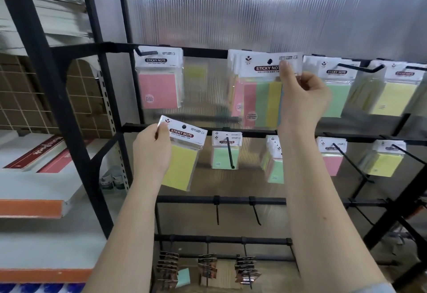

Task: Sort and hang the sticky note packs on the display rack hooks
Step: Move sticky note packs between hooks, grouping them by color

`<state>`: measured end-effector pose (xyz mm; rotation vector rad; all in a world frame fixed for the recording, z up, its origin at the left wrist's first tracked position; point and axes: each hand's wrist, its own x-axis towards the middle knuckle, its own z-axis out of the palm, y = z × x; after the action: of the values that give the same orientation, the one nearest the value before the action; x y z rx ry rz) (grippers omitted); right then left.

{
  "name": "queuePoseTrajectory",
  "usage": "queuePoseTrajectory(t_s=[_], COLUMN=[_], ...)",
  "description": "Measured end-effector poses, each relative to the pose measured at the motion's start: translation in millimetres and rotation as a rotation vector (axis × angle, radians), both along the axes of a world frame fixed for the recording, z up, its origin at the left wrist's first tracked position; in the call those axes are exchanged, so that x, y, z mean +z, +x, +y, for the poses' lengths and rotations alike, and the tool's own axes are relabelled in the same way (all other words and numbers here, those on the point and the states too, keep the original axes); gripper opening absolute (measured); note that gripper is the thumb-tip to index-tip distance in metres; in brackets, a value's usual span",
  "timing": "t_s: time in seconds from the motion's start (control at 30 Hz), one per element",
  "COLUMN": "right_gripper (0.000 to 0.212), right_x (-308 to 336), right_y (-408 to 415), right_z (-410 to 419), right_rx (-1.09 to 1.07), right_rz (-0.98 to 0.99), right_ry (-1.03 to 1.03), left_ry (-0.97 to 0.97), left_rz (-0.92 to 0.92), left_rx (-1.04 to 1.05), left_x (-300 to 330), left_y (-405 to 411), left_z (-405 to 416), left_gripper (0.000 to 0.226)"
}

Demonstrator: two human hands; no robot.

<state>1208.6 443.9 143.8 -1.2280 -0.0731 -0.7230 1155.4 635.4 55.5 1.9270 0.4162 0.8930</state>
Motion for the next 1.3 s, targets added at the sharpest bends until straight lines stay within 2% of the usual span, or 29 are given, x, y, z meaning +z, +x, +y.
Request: queuePoseTrajectory(t_s=[0.43, 0.7, 0.9, 1.0, 1.13, 1.3], right_gripper=[0.032, 0.021, 0.025, 0.012, 0.011, 0.020], right_x=[-7.1, -8.7, -10.2, -17.7, -37.9, -64.5], right_y=[33.6, 68.5, 70.2, 60.7, 38.3, 12.6], right_z=[2.1, 17.0, 9.8, -2.7, -29.6, -75.7], right_rx=[-0.028, -0.092, -0.155, -0.209, -0.225, -0.159], right_rz=[0.022, 0.061, 0.022, 0.008, 0.054, 0.230], right_ry=[-0.068, -0.095, -0.114, -0.130, -0.261, -0.461], left_ry=[-0.056, -0.040, -0.026, -0.005, 0.069, 0.117], left_rz=[-0.011, -0.044, -0.069, -0.085, -0.110, -0.062], left_rx=[-0.010, -0.016, -0.043, -0.070, -0.100, -0.252], left_x=[4.7, 7.9, 10.5, 9.9, 11.9, 19.6], left_y=[20.2, 27.9, 26.1, 21.1, 12.2, 7.4], left_z=[-7.6, -9.2, -13.6, -17.9, -26.4, -47.1], left_gripper=[0.039, 0.039, 0.038, 0.042, 0.047, 0.045])
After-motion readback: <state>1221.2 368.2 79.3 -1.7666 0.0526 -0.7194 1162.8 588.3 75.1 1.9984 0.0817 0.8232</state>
